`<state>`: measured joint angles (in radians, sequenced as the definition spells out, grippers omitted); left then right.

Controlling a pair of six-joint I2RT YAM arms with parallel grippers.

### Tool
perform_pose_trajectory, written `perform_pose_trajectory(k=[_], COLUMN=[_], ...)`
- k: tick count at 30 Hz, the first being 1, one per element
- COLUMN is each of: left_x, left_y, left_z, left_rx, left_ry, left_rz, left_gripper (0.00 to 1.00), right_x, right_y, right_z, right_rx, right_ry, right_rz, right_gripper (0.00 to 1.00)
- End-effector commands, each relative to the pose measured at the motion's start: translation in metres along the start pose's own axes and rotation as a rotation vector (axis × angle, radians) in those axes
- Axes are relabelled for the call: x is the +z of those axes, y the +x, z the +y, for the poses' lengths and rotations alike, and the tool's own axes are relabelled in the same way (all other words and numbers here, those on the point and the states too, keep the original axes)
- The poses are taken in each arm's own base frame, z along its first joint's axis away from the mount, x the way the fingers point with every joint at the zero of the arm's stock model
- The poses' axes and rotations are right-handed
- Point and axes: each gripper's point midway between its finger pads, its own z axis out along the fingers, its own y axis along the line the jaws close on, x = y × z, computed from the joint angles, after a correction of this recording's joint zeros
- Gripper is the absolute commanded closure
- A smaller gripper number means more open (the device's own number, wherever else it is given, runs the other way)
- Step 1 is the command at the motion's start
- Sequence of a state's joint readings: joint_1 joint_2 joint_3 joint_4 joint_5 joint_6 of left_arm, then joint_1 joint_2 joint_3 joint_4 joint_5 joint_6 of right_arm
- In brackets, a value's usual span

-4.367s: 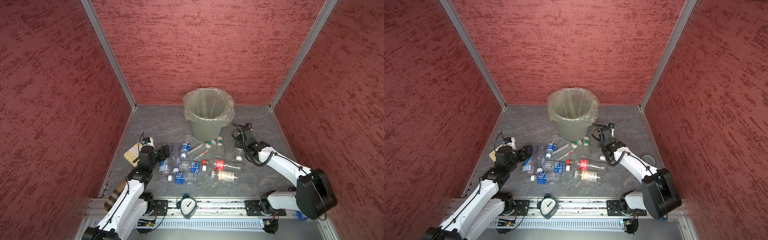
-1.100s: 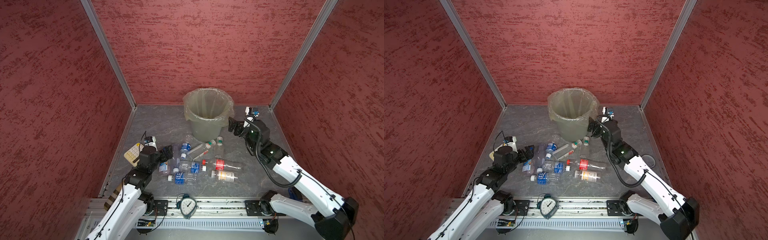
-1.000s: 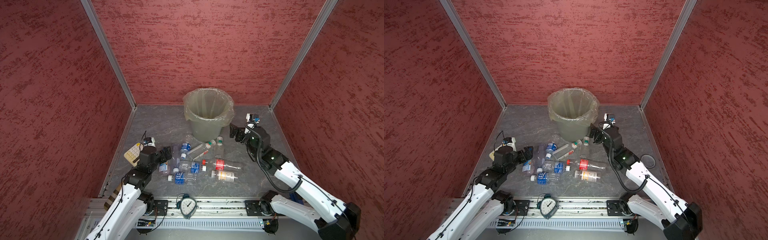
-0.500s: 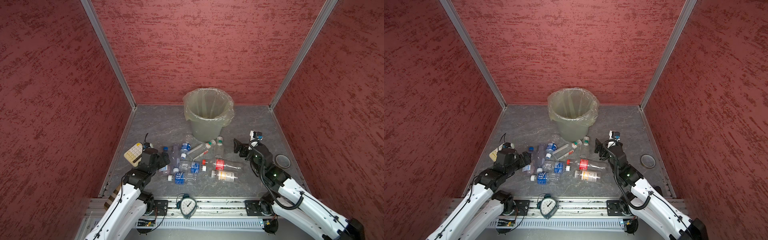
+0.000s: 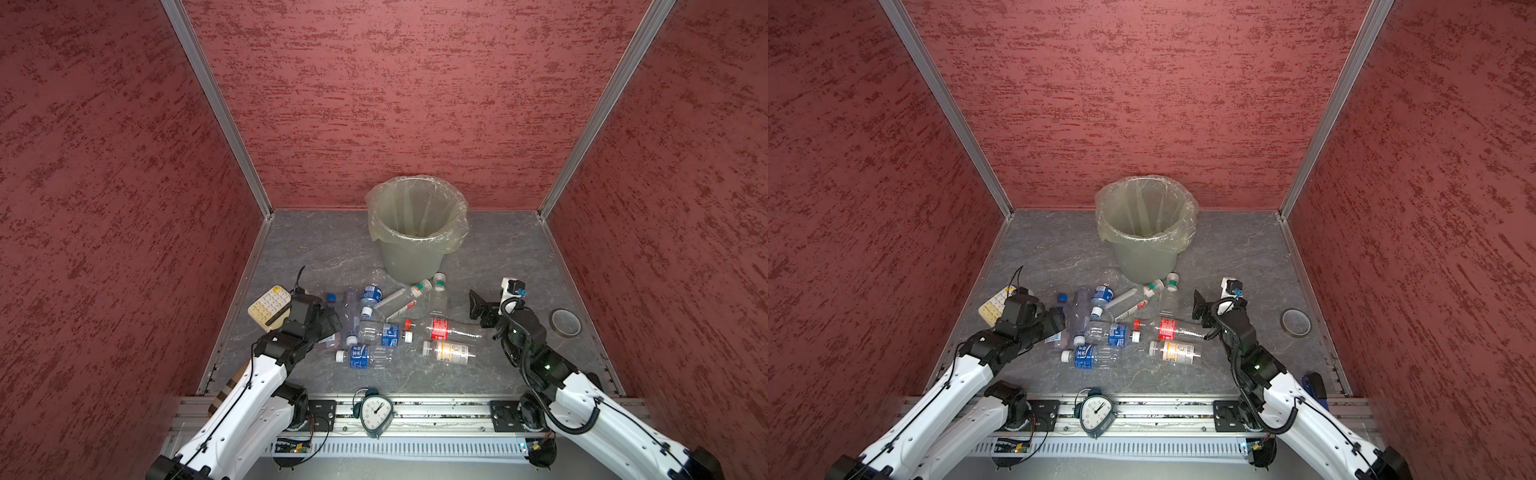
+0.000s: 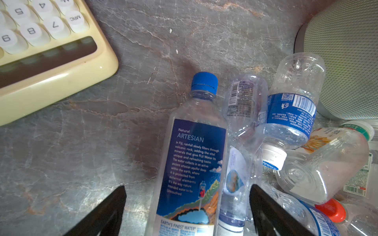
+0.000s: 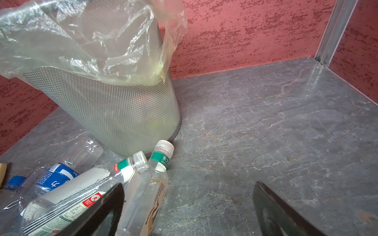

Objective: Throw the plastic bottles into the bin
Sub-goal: 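Withdraw the right gripper from the bin while the left gripper moves over the ARTESIAN bottle, then lower the left gripper onto the blue-capped ARTESIAN bottle and close it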

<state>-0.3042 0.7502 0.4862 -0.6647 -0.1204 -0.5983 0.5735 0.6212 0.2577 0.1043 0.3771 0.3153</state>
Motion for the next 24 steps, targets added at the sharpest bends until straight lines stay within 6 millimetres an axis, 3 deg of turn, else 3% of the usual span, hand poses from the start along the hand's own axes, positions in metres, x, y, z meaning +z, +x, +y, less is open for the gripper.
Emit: perform_pose_trajectory(k=[1,8,24], left_x=[0.004,0.018,0.026], left_y=[0.002,0.013,0.014], left_z=[-0.003,-0.006,-0.005], left_rx=[-0.001,0.015,0.02], left_ry=[0.017,0.016,-0.02], left_rz=[0.007,0.072,0.104], left_gripper=[0.08,0.11,0.2], right_x=[0.0,0.002,0.004], right_y=[-0.013,-0.007,-0.005], right_z=[0.005,0.005,0.005], right_rx=[0.013,0.018,0.016], right_ry=[-0.021,-0.02,-0.022], right_rz=[-0.052,-0.035,-0.025], right_gripper=[0.02,0.02,0.02])
